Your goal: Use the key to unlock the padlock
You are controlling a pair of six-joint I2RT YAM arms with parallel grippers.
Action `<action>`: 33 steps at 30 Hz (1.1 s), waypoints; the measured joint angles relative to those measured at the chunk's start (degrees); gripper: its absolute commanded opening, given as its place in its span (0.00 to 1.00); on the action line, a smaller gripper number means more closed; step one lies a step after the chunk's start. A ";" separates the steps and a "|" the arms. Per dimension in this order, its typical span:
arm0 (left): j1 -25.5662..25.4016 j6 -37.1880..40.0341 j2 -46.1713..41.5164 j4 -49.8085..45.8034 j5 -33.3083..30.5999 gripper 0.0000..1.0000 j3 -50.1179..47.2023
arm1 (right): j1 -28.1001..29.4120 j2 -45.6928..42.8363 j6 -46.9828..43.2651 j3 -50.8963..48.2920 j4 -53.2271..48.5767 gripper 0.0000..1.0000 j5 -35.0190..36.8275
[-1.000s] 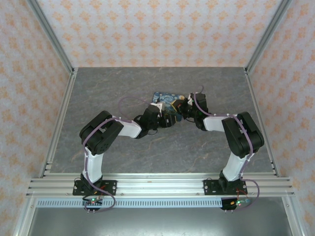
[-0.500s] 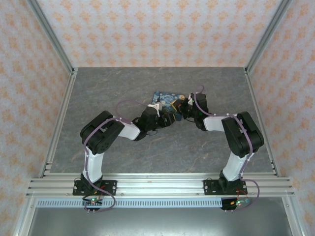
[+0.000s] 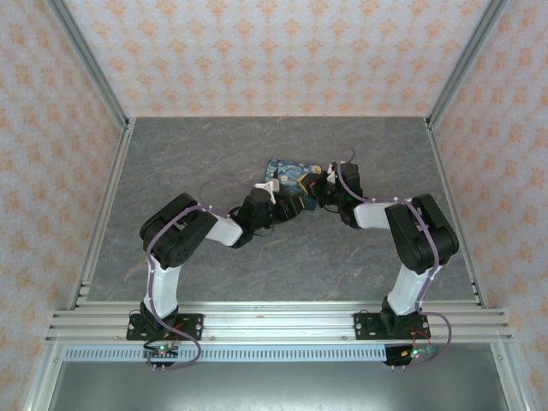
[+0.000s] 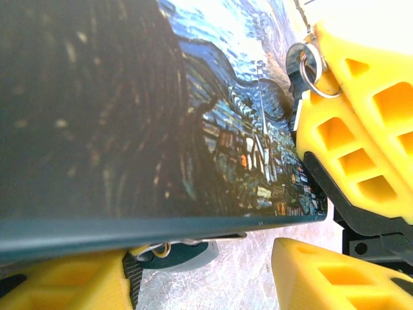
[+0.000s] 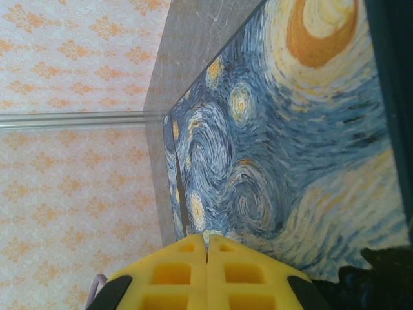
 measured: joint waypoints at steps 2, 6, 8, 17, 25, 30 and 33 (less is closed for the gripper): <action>-0.04 -0.61 0.00 0.74 -0.24 0.55 -0.37 | 0.00 0.11 0.04 0.00 0.24 0.00 -0.02; -0.42 -2.62 0.31 2.36 -1.51 0.54 -0.90 | -0.04 0.50 0.44 -0.04 1.16 0.00 -0.20; -0.66 -3.98 1.16 4.46 -1.99 0.54 -1.25 | -0.04 0.57 0.61 -0.07 1.29 0.00 -0.20; -1.40 -7.54 2.86 10.93 -4.35 0.53 -2.80 | -0.04 0.74 0.90 -0.09 1.70 0.00 -0.20; -2.10 -10.23 2.86 12.61 -6.25 0.49 -4.50 | -0.07 0.96 1.09 -0.17 2.36 0.00 -0.22; -2.38 -11.37 2.86 13.11 -7.58 0.45 -4.63 | -0.07 1.22 1.38 -0.24 3.10 0.00 -0.24; -2.54 -11.80 2.86 13.16 -8.04 0.40 -4.63 | -0.07 1.27 1.49 -0.46 3.61 0.00 -0.22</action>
